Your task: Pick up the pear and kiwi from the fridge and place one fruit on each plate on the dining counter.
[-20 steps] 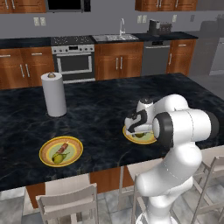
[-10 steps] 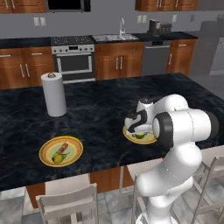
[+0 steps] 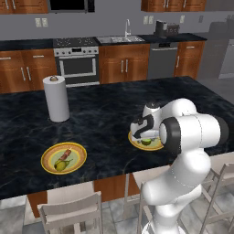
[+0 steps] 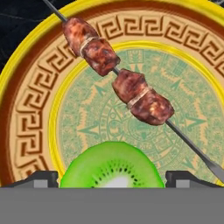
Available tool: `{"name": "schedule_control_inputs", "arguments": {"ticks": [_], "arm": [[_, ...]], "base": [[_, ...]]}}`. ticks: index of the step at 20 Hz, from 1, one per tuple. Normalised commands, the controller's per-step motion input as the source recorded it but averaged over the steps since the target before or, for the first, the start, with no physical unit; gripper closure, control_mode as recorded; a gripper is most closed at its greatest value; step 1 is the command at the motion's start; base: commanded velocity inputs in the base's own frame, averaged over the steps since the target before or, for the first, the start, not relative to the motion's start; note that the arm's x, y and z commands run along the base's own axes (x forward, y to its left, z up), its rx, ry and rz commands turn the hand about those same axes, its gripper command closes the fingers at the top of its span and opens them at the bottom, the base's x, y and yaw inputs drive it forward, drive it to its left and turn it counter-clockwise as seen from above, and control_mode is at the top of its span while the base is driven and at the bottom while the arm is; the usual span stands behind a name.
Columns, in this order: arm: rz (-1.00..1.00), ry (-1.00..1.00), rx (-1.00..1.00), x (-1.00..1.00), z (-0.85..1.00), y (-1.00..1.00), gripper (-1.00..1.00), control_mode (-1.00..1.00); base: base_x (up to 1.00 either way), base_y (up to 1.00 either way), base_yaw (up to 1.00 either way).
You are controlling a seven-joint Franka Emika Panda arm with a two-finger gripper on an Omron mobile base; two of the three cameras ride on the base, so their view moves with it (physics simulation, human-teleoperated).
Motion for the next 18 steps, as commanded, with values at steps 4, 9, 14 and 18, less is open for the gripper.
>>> {"name": "schedule_control_inputs", "arguments": {"ticks": [4,9,14,18], "arm": [[0.0,0.0,0.0,-0.01,0.17,0.0,-1.0,-1.0],[0.0,0.0,0.02,-0.11,0.57,-0.01,-1.0,-1.0],[0.0,-0.01,0.1,-0.37,0.72,-0.03,-1.0,-1.0],[0.0,0.0,0.09,-0.84,0.54,0.0,-1.0,-1.0]], "base": [[0.0,0.0,0.0],[0.0,0.0,0.0],[0.0,0.0,0.0],[0.0,0.0,0.0]]}}
